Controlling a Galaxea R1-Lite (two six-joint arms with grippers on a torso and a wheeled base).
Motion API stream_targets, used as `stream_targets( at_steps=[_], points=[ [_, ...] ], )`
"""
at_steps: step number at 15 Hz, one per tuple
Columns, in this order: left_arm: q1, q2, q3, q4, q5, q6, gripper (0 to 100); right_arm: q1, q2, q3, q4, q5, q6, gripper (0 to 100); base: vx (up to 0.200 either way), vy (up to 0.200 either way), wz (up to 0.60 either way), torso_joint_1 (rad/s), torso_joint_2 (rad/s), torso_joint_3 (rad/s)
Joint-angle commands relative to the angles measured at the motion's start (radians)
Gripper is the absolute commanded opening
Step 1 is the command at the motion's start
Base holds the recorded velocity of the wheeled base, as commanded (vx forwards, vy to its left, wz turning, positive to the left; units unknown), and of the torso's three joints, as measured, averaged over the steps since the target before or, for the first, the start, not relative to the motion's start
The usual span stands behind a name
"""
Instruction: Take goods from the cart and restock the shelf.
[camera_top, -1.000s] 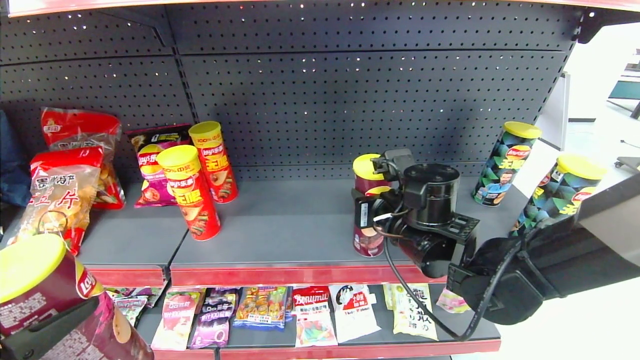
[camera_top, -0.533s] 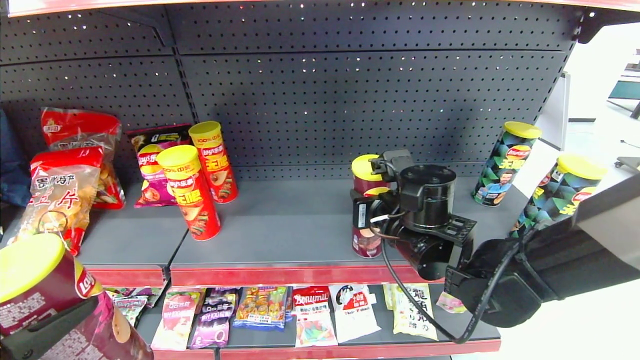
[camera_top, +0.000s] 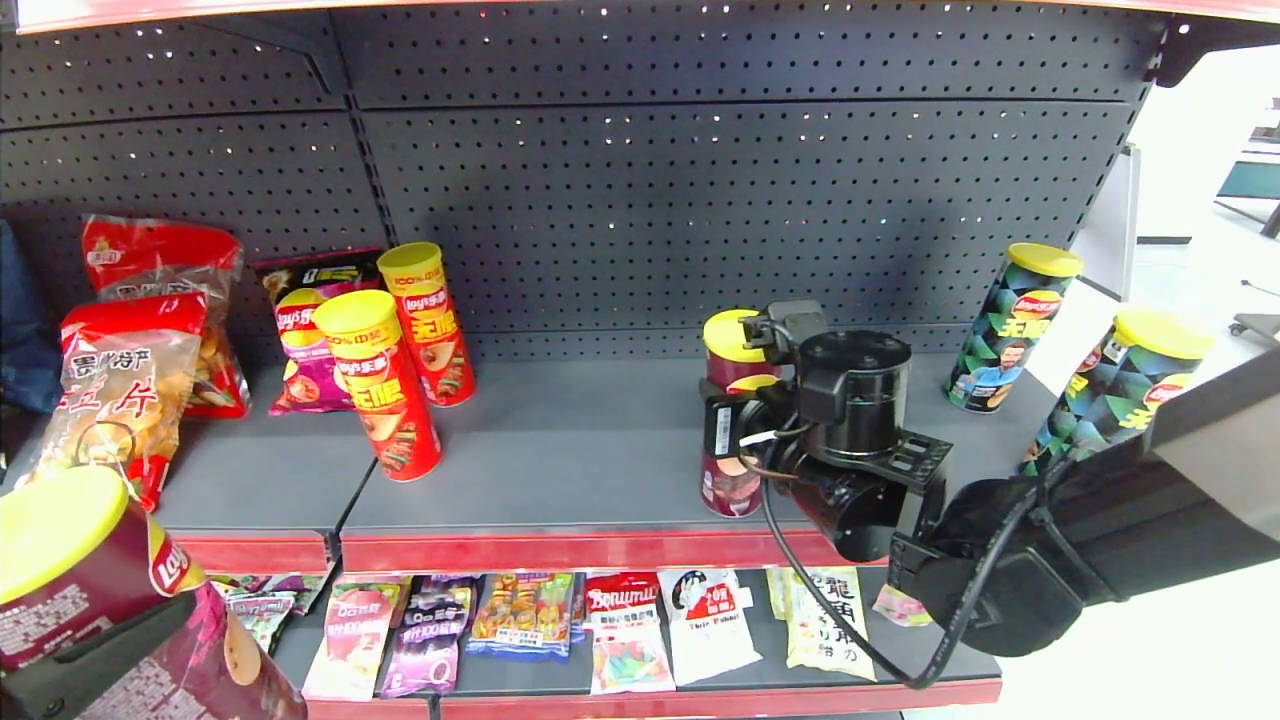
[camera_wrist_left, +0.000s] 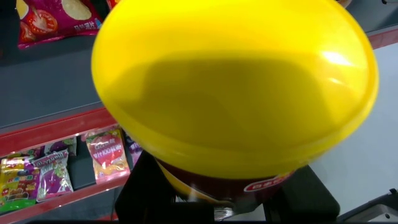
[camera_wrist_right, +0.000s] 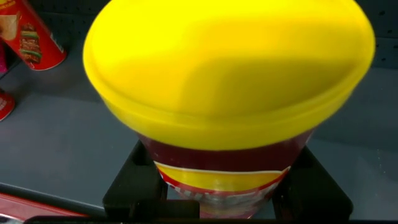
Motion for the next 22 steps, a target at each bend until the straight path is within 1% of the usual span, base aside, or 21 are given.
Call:
stream_targets(
  at_steps=[1,4,9,14,15,22],
  points=[
    [0.000,0.001,0.000,0.000,0.000,0.000,0,0.009,0.002,-0.002,-0.001,-0.001,-0.002,0,0.000,0.000,0.00,0.000,0.00,0.000],
    [0.000,0.001,0.000,0.002,0.000,0.000,0,0.015,0.002,0.001,-0.001,-0.007,-0.005,0,0.000,0.000,0.00,0.000,0.00,0.000],
    [0.000,0.001,0.002,0.002,-0.002,0.000,0,0.014,0.002,0.004,-0.001,-0.056,-0.005,0,0.000,0.000,0.00,0.000,0.00,0.000],
    [0.000,0.001,0.002,0.002,0.000,0.000,0,0.015,0.003,0.004,-0.001,-0.057,-0.002,0,0.000,0.000,0.00,0.000,0.00,0.000],
    [0.000,0.001,0.002,0.002,0.000,0.000,0,0.014,0.003,0.004,-0.001,-0.059,-0.002,100,0.000,0.000,0.00,0.000,0.00,0.000],
    [0.000,0.000,0.003,0.002,-0.002,0.000,0,0.018,-0.007,0.007,-0.001,-0.063,-0.002,100,0.000,0.000,0.00,0.000,0.00,0.000]
  ],
)
